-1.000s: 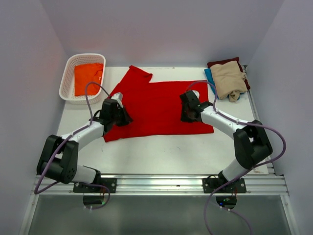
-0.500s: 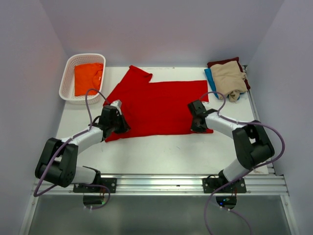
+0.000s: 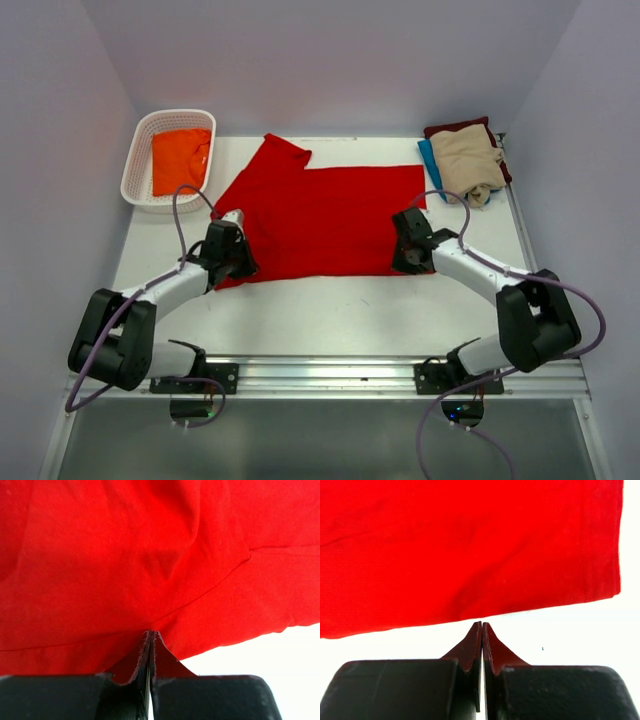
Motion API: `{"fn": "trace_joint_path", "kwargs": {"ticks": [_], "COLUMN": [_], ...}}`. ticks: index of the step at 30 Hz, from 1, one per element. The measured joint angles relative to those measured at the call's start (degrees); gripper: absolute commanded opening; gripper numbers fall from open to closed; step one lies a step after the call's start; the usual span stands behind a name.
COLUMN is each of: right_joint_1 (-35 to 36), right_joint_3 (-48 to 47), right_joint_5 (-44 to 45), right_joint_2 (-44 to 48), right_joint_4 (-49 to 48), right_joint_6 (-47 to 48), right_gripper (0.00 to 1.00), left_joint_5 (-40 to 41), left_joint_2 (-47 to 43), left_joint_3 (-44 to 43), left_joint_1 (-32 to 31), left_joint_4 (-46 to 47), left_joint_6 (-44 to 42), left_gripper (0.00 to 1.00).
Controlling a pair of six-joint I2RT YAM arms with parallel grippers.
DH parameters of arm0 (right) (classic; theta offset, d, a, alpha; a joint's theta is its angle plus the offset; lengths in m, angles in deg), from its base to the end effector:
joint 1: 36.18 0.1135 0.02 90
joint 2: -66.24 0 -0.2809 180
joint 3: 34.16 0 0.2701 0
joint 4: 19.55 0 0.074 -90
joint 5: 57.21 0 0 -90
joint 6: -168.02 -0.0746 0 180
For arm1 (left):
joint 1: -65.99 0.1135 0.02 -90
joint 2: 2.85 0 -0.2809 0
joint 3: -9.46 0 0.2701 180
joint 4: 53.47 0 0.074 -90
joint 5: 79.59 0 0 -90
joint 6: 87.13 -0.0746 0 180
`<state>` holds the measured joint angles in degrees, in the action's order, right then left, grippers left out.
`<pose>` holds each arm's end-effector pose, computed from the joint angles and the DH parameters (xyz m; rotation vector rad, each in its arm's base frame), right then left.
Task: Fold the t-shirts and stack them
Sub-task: Fold the tshirt
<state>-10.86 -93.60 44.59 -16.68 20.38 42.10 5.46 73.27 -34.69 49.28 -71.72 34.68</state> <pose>0.2767 0.1141 0.1532 0.3079 2.6214 0.0829 0.2631 -0.0857 0.1292 -0.2900 2.4857 -0.4706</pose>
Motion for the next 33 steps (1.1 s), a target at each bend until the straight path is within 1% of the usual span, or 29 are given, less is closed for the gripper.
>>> {"fn": "trace_joint_path", "kwargs": {"ticks": [2,4,8,12,16,20,27,33], "right_joint_1": [0.0,0.0,0.0,0.0,0.0,0.0,0.1,0.1], "right_joint_3": [-1.2,-3.3,-6.2,-6.5,-6.0,-3.9,-0.7,0.4], "right_joint_5": [0.0,0.1,0.1,0.1,-0.4,-0.4,-0.4,-0.4], "right_joint_2": [0.5,-1.0,-6.1,-11.7,-11.7,-9.8,-5.4,-2.9], "right_joint_4": [0.9,1.1,-0.3,-2.3,-4.9,-6.1,-0.6,4.2], "right_joint_6": [0.6,1.4,2.3,2.5,2.5,2.5,2.4,2.1], "right_gripper": [0.00,0.00,0.00,0.00,0.00,0.00,0.00,0.00], "left_joint_5": [0.6,1.0,2.3,3.7,4.2,4.4,3.8,1.0], "left_joint_2": [-0.5,-0.5,0.9,2.9,4.0,4.1,4.3,2.9], "left_joint_3": [0.0,-0.1,-0.3,-0.6,-1.2,-1.5,-2.4,-1.1], "left_joint_1": [0.0,0.0,0.1,0.1,0.1,0.1,0.2,0.5], "left_joint_4": [0.1,0.1,0.0,0.2,1.5,0.6,-2.8,-3.8], "left_joint_6": [0.0,0.0,0.0,0.0,0.1,0.6,3.7,6.2], "left_gripper": [0.02,0.01,0.00,0.00,0.00,0.00,0.00,0.00]}}
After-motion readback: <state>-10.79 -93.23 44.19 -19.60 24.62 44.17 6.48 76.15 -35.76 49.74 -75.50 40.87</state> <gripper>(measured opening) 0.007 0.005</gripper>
